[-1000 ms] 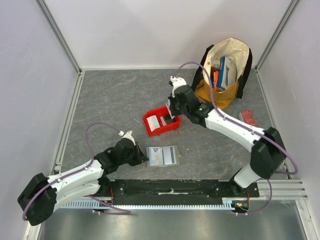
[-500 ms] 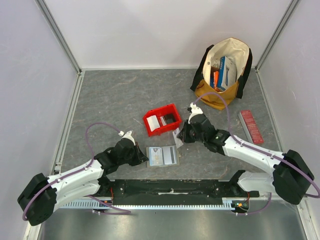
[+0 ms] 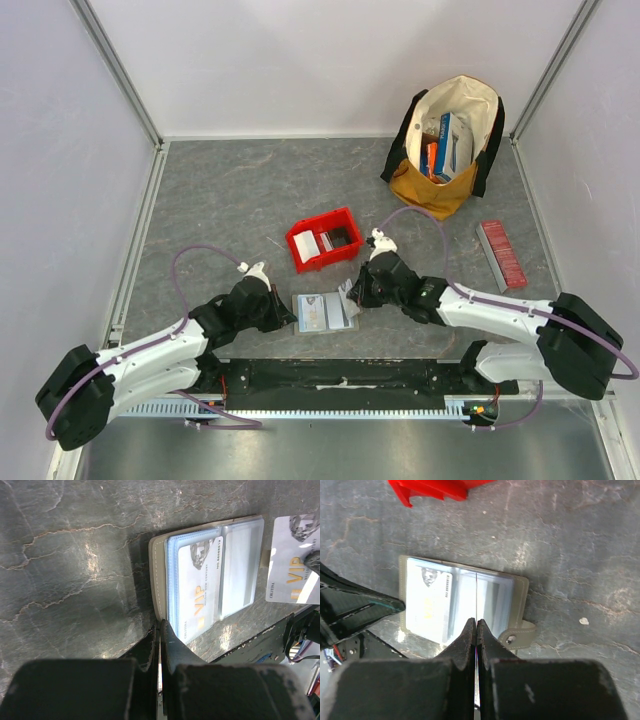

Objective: Put the credit cards into the card holder
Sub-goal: Insert the credit card into the card holder.

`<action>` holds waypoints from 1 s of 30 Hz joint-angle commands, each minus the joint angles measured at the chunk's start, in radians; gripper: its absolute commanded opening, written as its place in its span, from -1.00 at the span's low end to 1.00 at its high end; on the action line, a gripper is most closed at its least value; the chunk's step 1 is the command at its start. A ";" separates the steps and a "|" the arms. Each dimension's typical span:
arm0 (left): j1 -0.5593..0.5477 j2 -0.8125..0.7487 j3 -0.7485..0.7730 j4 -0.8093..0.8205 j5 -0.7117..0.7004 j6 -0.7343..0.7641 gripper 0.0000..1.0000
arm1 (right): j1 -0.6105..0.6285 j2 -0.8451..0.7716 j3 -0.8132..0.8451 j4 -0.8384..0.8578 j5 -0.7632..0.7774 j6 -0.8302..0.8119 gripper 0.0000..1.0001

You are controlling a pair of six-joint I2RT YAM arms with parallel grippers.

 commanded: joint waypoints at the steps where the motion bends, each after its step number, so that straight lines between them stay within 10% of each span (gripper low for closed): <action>1: 0.003 0.006 0.008 0.016 0.010 -0.001 -0.97 | 0.017 0.008 -0.036 0.037 0.074 0.031 -1.00; 19: 0.003 0.054 0.009 0.054 0.030 -0.003 -0.96 | 0.108 0.198 -0.079 0.224 0.120 0.109 -1.00; 30: 0.003 0.028 0.002 0.037 0.019 -0.006 -0.96 | 0.111 -0.034 -0.054 0.049 0.284 0.065 -1.00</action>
